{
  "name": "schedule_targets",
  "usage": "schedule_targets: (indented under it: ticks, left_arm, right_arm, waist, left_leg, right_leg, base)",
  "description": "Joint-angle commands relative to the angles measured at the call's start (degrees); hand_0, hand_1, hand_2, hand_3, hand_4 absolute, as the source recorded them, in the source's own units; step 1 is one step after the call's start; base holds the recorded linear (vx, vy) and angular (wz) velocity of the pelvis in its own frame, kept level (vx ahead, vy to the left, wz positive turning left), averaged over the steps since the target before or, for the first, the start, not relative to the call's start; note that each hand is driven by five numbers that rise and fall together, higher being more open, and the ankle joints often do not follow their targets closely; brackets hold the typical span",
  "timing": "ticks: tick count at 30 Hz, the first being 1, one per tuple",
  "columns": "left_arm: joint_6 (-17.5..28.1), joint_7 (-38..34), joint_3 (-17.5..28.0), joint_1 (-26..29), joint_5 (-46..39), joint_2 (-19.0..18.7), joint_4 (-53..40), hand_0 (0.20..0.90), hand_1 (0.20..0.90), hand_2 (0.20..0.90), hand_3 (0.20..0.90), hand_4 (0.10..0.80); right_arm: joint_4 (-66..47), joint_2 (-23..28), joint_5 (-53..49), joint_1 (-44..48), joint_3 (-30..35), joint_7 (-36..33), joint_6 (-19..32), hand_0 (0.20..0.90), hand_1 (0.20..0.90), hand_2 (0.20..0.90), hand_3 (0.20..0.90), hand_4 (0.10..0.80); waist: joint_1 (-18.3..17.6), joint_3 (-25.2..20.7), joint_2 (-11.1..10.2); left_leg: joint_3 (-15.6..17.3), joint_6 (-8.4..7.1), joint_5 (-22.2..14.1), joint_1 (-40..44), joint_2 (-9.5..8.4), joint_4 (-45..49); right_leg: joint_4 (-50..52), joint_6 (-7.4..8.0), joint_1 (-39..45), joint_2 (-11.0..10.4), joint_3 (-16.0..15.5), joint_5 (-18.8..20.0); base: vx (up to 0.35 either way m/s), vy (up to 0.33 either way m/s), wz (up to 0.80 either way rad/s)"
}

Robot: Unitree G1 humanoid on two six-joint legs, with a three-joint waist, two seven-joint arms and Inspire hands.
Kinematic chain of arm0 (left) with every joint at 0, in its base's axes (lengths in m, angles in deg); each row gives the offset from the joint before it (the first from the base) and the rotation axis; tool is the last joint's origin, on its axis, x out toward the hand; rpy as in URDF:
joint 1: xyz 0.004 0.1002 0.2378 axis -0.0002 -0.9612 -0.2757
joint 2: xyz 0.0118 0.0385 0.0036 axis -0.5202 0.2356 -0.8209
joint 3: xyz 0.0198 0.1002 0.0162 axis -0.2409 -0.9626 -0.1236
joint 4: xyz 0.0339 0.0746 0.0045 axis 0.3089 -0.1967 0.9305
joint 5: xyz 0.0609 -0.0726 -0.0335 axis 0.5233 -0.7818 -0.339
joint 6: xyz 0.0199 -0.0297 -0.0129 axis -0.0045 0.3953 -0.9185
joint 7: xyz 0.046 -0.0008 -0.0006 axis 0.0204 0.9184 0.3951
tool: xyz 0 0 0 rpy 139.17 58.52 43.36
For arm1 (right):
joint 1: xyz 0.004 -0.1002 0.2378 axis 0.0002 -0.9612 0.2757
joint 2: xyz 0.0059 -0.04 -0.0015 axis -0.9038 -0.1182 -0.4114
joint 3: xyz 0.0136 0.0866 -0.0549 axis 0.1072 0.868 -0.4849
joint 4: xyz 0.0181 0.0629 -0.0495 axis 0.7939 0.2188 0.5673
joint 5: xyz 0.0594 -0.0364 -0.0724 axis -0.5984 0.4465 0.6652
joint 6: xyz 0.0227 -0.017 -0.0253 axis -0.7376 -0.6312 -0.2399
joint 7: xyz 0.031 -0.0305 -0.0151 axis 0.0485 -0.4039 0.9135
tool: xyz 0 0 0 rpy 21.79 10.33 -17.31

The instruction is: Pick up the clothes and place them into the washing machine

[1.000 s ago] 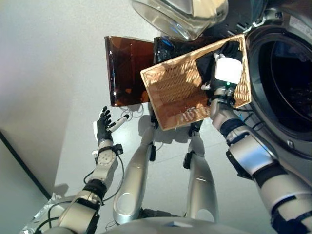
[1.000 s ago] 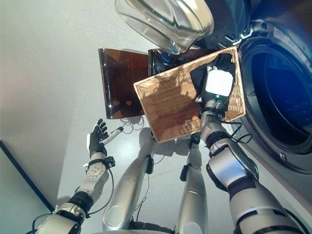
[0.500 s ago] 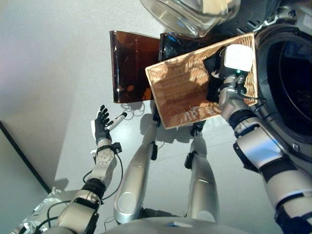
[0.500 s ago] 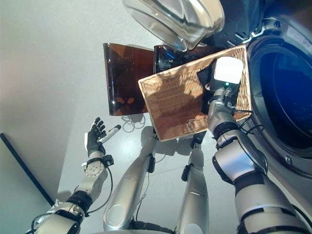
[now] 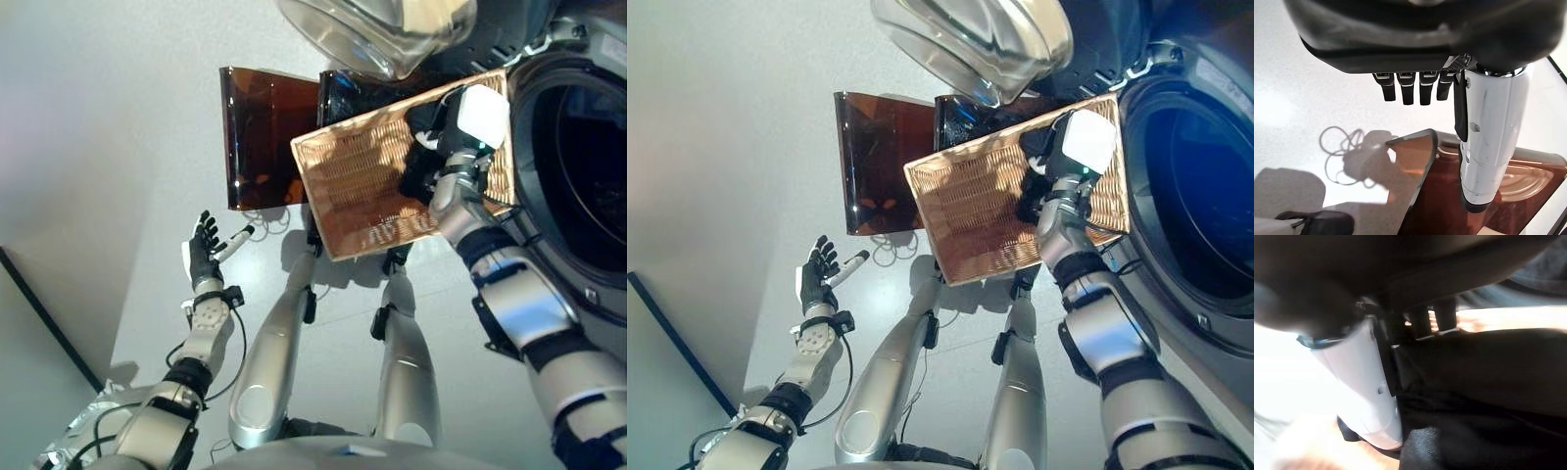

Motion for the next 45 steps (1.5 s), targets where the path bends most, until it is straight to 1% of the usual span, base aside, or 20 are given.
schedule_targets:
  ticks: [1, 3, 5, 8, 11, 12, 13, 14, 17, 19, 21, 23, 28, 29, 31, 36, 39, 43, 44, 45]
  left_arm:
    - [1.0, -2.9, 2.3, -3.0, -0.2, -1.8, 0.3, 0.9, 0.9, 0.9, 0.9, 0.8]
    - [0.5, -2.8, 2.3, -4.0, 0.0, -1.5, 1.1, 0.9, 0.9, 0.9, 0.9, 0.8]
    - [-0.2, -2.0, 1.8, -4.8, -0.1, -1.0, 2.2, 0.9, 0.9, 0.9, 0.9, 0.8]
    - [-1.1, -0.6, 1.8, -5.2, -0.2, -0.1, 5.5, 0.9, 0.9, 0.9, 0.9, 0.8]
    - [-1.4, 0.6, 2.4, -5.8, -0.6, 0.4, 7.4, 0.9, 0.9, 0.9, 0.9, 0.8]
    - [-1.5, 1.0, 2.9, -5.9, -0.8, 0.5, 8.4, 0.9, 0.9, 0.9, 0.9, 0.8]
    - [-1.5, 1.0, 2.9, -5.9, -0.8, 0.5, 8.4, 0.9, 0.9, 0.9, 0.9, 0.8]
    - [-1.4, 1.4, 4.2, -5.8, -2.1, 0.6, 10.2, 0.9, 0.9, 0.9, 0.9, 0.8]
    - [-0.9, 2.3, 5.3, -5.9, -3.6, 0.5, 11.3, 0.9, 0.9, 0.9, 0.9, 0.8]
    - [-0.1, 3.4, 5.4, -6.1, -5.1, 0.5, 11.4, 0.9, 0.9, 0.9, 0.9, 0.8]
    - [0.9, 5.0, 5.8, -6.1, -8.8, 1.0, 11.7, 0.9, 0.9, 0.9, 0.9, 0.8]
    - [1.0, 6.3, 6.1, -5.9, -11.6, 1.4, 12.6, 0.9, 0.9, 0.9, 0.9, 0.8]
    - [1.4, 8.4, 5.6, -6.2, -15.4, 2.6, 13.4, 0.9, 0.9, 0.9, 0.9, 0.8]
    - [1.4, 8.4, 5.6, -6.2, -15.4, 2.6, 13.4, 0.9, 0.9, 0.9, 0.9, 0.8]
    - [2.0, 9.1, 6.1, -6.1, -18.4, 3.2, 14.1, 0.9, 0.9, 0.9, 0.9, 0.8]
    - [2.1, 9.9, 5.6, -6.5, -18.6, 3.2, 14.0, 0.9, 0.9, 0.9, 0.9, 0.8]
    - [2.3, 10.3, 5.2, -7.2, -19.1, 3.1, 13.9, 0.9, 0.9, 0.9, 0.9, 0.8]
    - [2.6, 11.2, 4.5, -7.7, -19.6, 2.7, 14.1, 0.9, 0.9, 0.9, 0.9, 0.8]
    - [2.6, 11.2, 4.5, -7.6, -19.6, 2.7, 14.1, 0.9, 0.9, 0.9, 0.9, 0.8]
    - [2.7, 11.6, 4.2, -8.0, -19.9, 2.6, 14.1, 0.9, 0.9, 0.9, 0.9, 0.8]
  right_arm:
    - [-8.9, -0.6, -17.1, -2.3, 0.4, -0.9, 14.0, 0.2, 0.2, 0.2, 0.2, 0.3]
    - [-15.7, -2.3, -27.3, -9.0, 2.8, 2.4, 19.9, 0.2, 0.2, 0.2, 0.2, 0.3]
    - [-20.2, -4.5, -38.2, -14.8, 3.5, 8.6, 24.1, 0.2, 0.2, 0.2, 0.2, 0.3]
    - [-27.7, -6.3, -49.4, -22.3, 2.6, 16.5, 27.4, 0.2, 0.2, 0.2, 0.2, 0.3]
    - [-32.1, -7.1, -57.0, -27.6, 1.6, 22.5, 28.3, 0.2, 0.2, 0.2, 0.2, 0.3]
    - [-33.2, -7.4, -59.1, -29.3, 1.5, 23.7, 28.8, 0.2, 0.2, 0.2, 0.2, 0.3]
    - [-33.2, -7.4, -59.1, -29.3, 1.5, 23.7, 28.8, 0.2, 0.2, 0.2, 0.2, 0.3]
    - [-33.9, -8.8, -65.1, -31.9, 2.1, 26.8, 29.4, 0.2, 0.2, 0.2, 0.2, 0.3]
    - [-31.6, -11.6, -73.3, -34.3, 4.5, 30.6, 30.0, 0.2, 0.2, 0.2, 0.2, 0.3]
    - [-28.7, -14.7, -79.6, -34.0, 8.4, 32.3, 31.8, 0.2, 0.2, 0.2, 0.2, 0.3]
    - [-26.7, -16.4, -83.3, -33.3, 11.4, 33.2, 32.6, 0.2, 0.2, 0.2, 0.2, 0.3]
    - [-26.1, -17.4, -85.9, -32.3, 13.8, 33.1, 33.9, 0.2, 0.2, 0.2, 0.2, 0.3]
    - [-24.9, -18.4, -89.3, -29.2, 18.4, 33.0, 36.6, 0.2, 0.2, 0.2, 0.2, 0.3]
    - [-24.8, -18.4, -89.3, -29.2, 18.4, 33.1, 36.6, 0.2, 0.2, 0.2, 0.2, 0.3]
    - [-25.3, -18.6, -91.3, -26.6, 21.4, 32.4, 39.1, 0.2, 0.2, 0.2, 0.2, 0.3]
    - [-23.8, -17.8, -92.4, -23.2, 24.8, 31.2, 41.1, 0.2, 0.2, 0.2, 0.2, 0.3]
    - [-21.6, -17.1, -93.9, -20.8, 26.9, 30.7, 42.1, 0.2, 0.2, 0.2, 0.2, 0.3]
    - [-18.2, -15.6, -97.1, -16.4, 31.6, 30.8, 43.8, 0.2, 0.2, 0.2, 0.2, 0.3]
    - [-18.1, -15.5, -97.2, -16.2, 31.6, 30.9, 43.8, 0.2, 0.2, 0.2, 0.2, 0.3]
    - [-16.2, -14.4, -98.4, -14.1, 33.8, 30.6, 44.9, 0.2, 0.2, 0.2, 0.2, 0.3]
  waist:
    - [-1.1, -2.5, 1.3]
    - [-1.8, -2.9, 0.7]
    - [-2.1, -3.3, 0.4]
    - [-2.7, -4.4, 0.1]
    - [-3.0, -5.6, 0.0]
    - [-3.1, -6.0, 0.1]
    - [-3.1, -6.0, 0.1]
    - [-3.3, -7.0, 0.1]
    - [-3.6, -8.0, 0.2]
    - [-3.6, -8.6, 0.7]
    - [-3.6, -8.9, 1.0]
    - [-3.6, -9.2, 1.2]
    - [-3.5, -9.9, 2.2]
    - [-3.4, -9.8, 2.2]
    - [-3.3, -10.1, 2.6]
    - [-2.8, -10.4, 3.2]
    - [-2.4, -10.6, 3.8]
    - [-1.8, -10.8, 4.9]
    - [-1.7, -10.7, 4.9]
    - [-1.4, -11.1, 5.6]
  left_leg:
    - [0.1, -6.44, 0.0, 1.3, -1.49, -2.7]
    - [0.3, -6.37, -0.2, 2.2, -1.32, -2.7]
    - [0.6, -6.3, -0.7, 3.4, -1.27, -2.7]
    - [0.9, -6.21, -1.1, 4.8, -1.14, -2.7]
    - [1.2, -6.17, -1.5, 6.2, -1.17, -2.7]
    - [1.3, -6.17, -1.6, 6.7, -1.19, -2.7]
    - [1.3, -6.17, -1.6, 6.7, -1.19, -2.7]
    - [1.5, -6.19, -2.0, 7.5, -1.26, -2.7]
    - [1.8, -6.15, -2.5, 8.5, -1.32, -2.7]
    - [1.8, -6.14, -2.7, 9.1, -1.44, -2.7]
    - [1.7, -6.12, -2.9, 9.3, -1.53, -2.7]
    - [1.8, -6.08, -3.1, 9.5, -1.6, -2.7]
    - [1.8, -5.95, -3.0, 9.1, -1.67, -2.7]
    - [1.8, -5.96, -3.3, 9.4, -1.66, -2.7]
    - [1.7, -5.94, -3.4, 9.3, -1.74, -2.7]
    - [1.7, -5.96, -3.5, 8.9, -1.75, -2.7]
    - [1.6, -5.91, -3.1, 8.3, -1.79, -2.7]
    - [1.6, -5.83, -3.6, 8.3, -1.89, -2.7]
    - [1.6, -5.81, -3.2, 8.1, -1.88, -2.7]
    - [1.5, -5.77, -3.6, 8.2, -1.93, -2.7]
  right_leg:
    - [3.3, 0.1, -0.3, 2.1, 0.1, -0.5]
    - [3.1, 0.23, 0.7, 2.1, 0.1, -0.6]
    - [3.0, 0.29, 2.1, 2.2, 0.2, -0.9]
    - [2.8, 0.31, 3.7, 2.3, 0.3, -1.2]
    - [2.6, 0.32, 5.1, 2.4, 0.5, -1.5]
    - [2.5, 0.29, 5.6, 2.4, 0.6, -1.6]
    - [2.5, 0.29, 5.6, 2.4, 0.6, -1.6]
    - [2.4, 0.25, 6.5, 2.5, 0.7, -1.9]
    - [2.2, 0.25, 7.5, 2.7, 1.0, -2.2]
    - [2.0, 0.29, 8.0, 2.7, 1.2, -2.4]
    - [1.9, 0.29, 8.5, 2.7, 1.2, -2.6]
    - [1.7, 0.24, 8.6, 2.8, 1.4, -2.8]
    - [1.7, 0.08, 8.3, 2.8, 1.6, -2.9]
    - [1.7, 0.1, 8.5, 2.8, 1.7, -3.1]
    - [1.7, -0.01, 8.4, 3.0, 1.8, -3.3]
    - [1.6, -0.11, 8.0, 3.1, 2.2, -3.5]
    - [1.7, -0.2, 7.3, 3.1, 2.3, -3.3]
    - [1.8, -0.22, 7.1, 3.2, 2.4, -3.9]
    - [1.8, -0.25, 6.9, 3.2, 2.4, -3.6]
    - [1.9, -0.21, 6.9, 3.2, 2.5, -4.0]
  base:
    - [0.043, -0.031, -0.05]
    - [0.048, -0.022, -0.03]
    - [0.055, -0.006, -0.06]
    - [0.056, 0.005, -0.15]
    - [0.06, 0.001, -0.15]
    - [0.037, 0.0, -0.12]
    - [0.066, 0.009, -0.14]
    - [0.064, 0.008, -0.08]
    - [0.065, -0.002, -0.03]
    - [0.053, 0.0, -0.04]
    - [0.039, -0.001, 0.0]
    - [0.0, 0.0, 0.0]
    - [0.016, 0.0, -0.04]
    - [0.0, 0.0, 0.0]
    - [0.016, -0.005, -0.01]
    - [0.0, 0.0, 0.0]
    - [0.007, -0.001, -0.05]
    - [0.001, 0.001, -0.03]
    - [0.0, 0.0, 0.0]
    - [0.0, 0.0, 0.0]
